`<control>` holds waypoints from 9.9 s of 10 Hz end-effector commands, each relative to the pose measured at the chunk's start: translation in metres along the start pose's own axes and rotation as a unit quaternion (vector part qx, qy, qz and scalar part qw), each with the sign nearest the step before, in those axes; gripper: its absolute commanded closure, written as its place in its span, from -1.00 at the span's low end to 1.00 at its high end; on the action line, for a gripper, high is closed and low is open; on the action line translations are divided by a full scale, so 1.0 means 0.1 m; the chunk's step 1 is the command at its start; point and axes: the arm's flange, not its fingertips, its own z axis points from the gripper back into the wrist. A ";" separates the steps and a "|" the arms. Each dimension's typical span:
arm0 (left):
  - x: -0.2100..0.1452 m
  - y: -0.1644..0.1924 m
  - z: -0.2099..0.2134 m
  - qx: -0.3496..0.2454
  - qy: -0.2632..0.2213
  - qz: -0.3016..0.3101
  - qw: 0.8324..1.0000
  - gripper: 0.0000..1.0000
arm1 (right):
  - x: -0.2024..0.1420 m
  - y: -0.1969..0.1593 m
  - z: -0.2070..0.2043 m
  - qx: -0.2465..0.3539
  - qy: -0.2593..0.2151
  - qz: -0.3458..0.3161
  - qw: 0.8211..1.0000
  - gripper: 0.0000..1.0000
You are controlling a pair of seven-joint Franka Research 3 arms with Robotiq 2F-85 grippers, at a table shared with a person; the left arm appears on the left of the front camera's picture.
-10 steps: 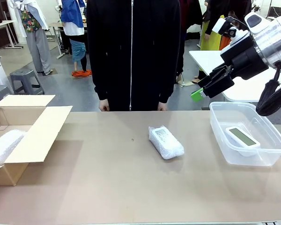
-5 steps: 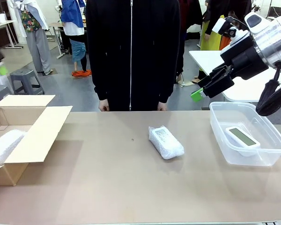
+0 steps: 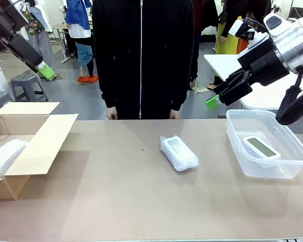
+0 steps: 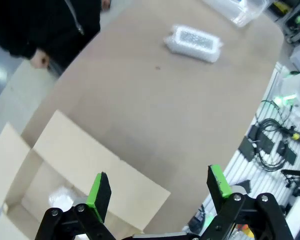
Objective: Separate and place wrapped and unwrapped clocks.
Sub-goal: Pick up the Digital clock indicated by the person.
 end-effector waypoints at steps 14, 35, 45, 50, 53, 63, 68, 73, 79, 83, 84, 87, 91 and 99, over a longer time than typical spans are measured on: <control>-0.53 -0.22 -0.58 -0.049 -0.097 -0.122 0.987 -1.00 | 0.00 -0.01 -0.01 0.007 -0.006 -0.001 1.000 -1.00; -0.53 -0.22 -0.58 -0.049 -0.097 -0.122 0.987 -1.00 | 0.00 -0.01 -0.01 0.007 -0.006 -0.001 1.000 -1.00; 1.09 -1.42 -2.37 -0.114 0.071 0.135 0.982 -1.00 | 0.00 -0.01 -0.01 0.007 -0.006 -0.001 1.000 -1.00; 0.99 -1.40 -2.88 -0.087 0.052 0.197 0.975 -1.00 | 0.00 -0.01 -0.01 0.007 -0.006 -0.001 1.000 -1.00; 0.99 -1.40 -2.88 -0.087 0.052 0.197 0.975 -1.00 | 0.00 -0.01 -0.01 0.007 -0.006 -0.001 1.000 -1.00; 1.94 -1.80 -3.79 0.065 0.111 0.529 0.839 -1.00 | 0.00 -0.01 -0.01 0.007 -0.006 -0.001 1.000 -1.00; 1.81 -1.64 -4.44 0.122 0.123 0.600 0.782 -1.00 | 0.00 -0.01 -0.01 0.007 -0.006 -0.001 1.000 -1.00; 1.80 -1.60 -4.50 0.142 0.102 0.598 0.783 -1.00 | 0.00 -0.01 -0.01 0.007 -0.006 -0.001 1.000 -1.00; 1.99 -1.62 -4.73 0.160 0.092 0.577 0.796 -1.00 | 0.00 -0.01 -0.01 0.007 -0.006 -0.001 1.000 -1.00; 1.95 -1.59 -4.81 0.169 0.109 0.579 0.790 -1.00 | 0.00 -0.01 -0.01 0.007 -0.006 -0.001 1.000 -1.00; 1.95 -1.58 -4.84 0.171 0.114 0.578 0.790 -1.00 | 0.00 -0.01 -0.01 0.007 -0.006 -0.001 1.000 -1.00; 1.89 -1.54 -4.96 0.174 0.128 0.572 0.792 -1.00 | 0.00 -0.01 -0.01 0.007 -0.006 -0.001 1.000 -1.00; 1.90 -1.52 -4.90 0.172 0.129 0.575 0.790 -0.60 | 0.00 -0.01 -0.01 0.007 -0.006 -0.001 1.000 -1.00; 1.85 -1.19 -3.41 0.200 0.046 0.573 0.794 0.20 | 0.00 -0.01 -0.01 0.007 -0.006 -0.001 1.000 -1.00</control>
